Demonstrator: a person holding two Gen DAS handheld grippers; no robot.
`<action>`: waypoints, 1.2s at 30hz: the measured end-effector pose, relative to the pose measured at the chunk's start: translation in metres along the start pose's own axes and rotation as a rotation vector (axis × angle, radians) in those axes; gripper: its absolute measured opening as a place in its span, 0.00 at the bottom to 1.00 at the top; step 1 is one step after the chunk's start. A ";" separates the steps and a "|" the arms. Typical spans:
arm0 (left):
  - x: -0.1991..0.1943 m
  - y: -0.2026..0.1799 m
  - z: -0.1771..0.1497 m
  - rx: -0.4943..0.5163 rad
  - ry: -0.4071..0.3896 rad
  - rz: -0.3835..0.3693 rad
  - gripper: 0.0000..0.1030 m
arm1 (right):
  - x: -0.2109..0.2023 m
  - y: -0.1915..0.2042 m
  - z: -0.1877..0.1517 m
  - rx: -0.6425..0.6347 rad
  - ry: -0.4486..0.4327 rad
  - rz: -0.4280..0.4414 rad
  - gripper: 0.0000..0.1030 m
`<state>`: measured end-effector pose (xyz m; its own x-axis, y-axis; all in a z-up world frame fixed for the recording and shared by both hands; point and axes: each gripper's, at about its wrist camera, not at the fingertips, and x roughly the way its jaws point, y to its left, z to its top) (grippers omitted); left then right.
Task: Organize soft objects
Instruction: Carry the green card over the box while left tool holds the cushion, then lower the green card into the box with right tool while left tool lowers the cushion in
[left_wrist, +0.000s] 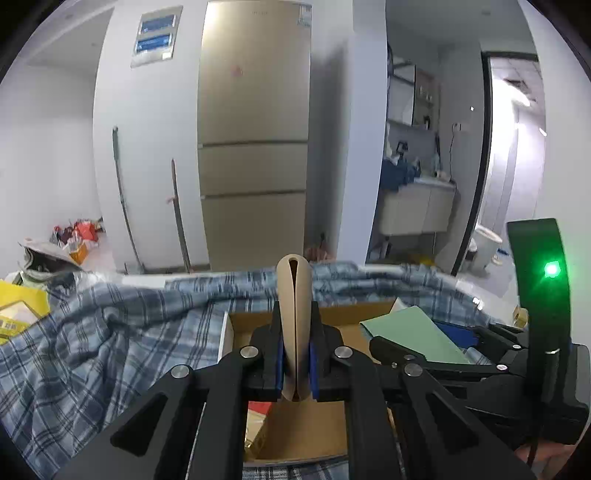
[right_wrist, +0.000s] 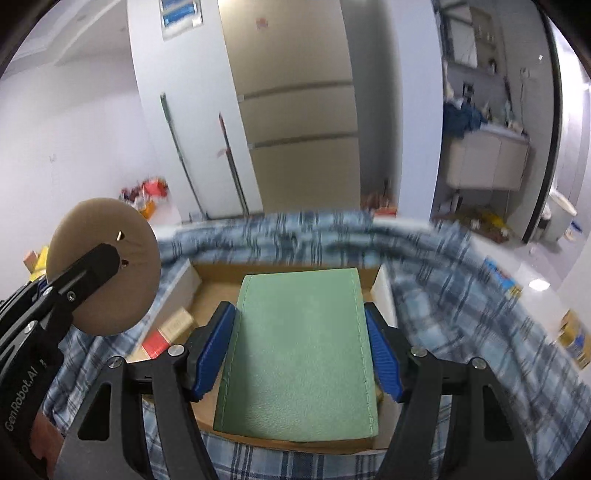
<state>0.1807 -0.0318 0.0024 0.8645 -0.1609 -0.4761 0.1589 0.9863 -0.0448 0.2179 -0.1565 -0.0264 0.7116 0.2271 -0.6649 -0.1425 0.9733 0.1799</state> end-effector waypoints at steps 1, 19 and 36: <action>0.004 0.000 -0.002 -0.002 0.017 0.000 0.10 | 0.006 0.000 -0.003 0.000 0.017 -0.002 0.66; 0.020 0.002 -0.011 -0.022 0.113 -0.029 0.10 | 0.031 -0.010 -0.015 -0.012 0.117 -0.036 0.86; 0.036 -0.003 -0.015 0.016 0.140 0.004 0.64 | 0.029 -0.014 -0.015 -0.029 0.122 -0.068 0.86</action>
<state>0.2042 -0.0402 -0.0276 0.7901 -0.1495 -0.5945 0.1643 0.9860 -0.0296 0.2302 -0.1628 -0.0588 0.6315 0.1609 -0.7585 -0.1180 0.9868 0.1111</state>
